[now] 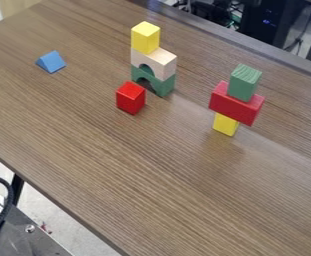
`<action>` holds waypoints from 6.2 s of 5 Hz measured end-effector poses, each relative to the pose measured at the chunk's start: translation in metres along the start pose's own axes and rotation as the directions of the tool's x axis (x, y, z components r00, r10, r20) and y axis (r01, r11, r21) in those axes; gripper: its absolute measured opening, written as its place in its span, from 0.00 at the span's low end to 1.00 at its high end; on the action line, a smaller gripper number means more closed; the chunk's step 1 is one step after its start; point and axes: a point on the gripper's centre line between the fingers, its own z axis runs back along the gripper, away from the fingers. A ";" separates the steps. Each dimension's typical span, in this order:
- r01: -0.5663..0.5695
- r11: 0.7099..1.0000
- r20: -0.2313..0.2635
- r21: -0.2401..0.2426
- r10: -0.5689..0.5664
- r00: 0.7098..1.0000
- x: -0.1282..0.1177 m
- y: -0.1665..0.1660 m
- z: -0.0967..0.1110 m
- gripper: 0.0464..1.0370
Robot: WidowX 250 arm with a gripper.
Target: Remove the yellow cube on the white arc and placed it on the green cube.
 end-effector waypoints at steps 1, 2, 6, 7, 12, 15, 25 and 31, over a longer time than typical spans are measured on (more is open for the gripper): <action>0.000 0.999 -0.006 -0.040 0.000 1.000 0.000 -0.004 -0.012 0.96; 0.075 0.989 0.013 -0.129 -0.073 0.997 -0.019 -0.007 -0.022 0.96; 0.113 0.967 -0.038 -0.228 -0.124 0.992 -0.091 -0.005 -0.068 0.96; 0.053 0.976 -0.082 -0.213 -0.072 0.994 -0.097 -0.003 -0.069 0.96; -0.160 0.950 -0.134 -0.266 0.128 0.983 -0.137 -0.030 -0.087 0.96; -0.107 0.974 -0.099 -0.198 0.089 0.991 -0.134 -0.012 -0.093 0.96; -0.169 0.985 -0.045 0.011 0.170 0.984 -0.080 -0.003 -0.073 0.54; -0.194 0.961 -0.064 -0.198 0.184 0.981 0.011 0.011 -0.081 0.54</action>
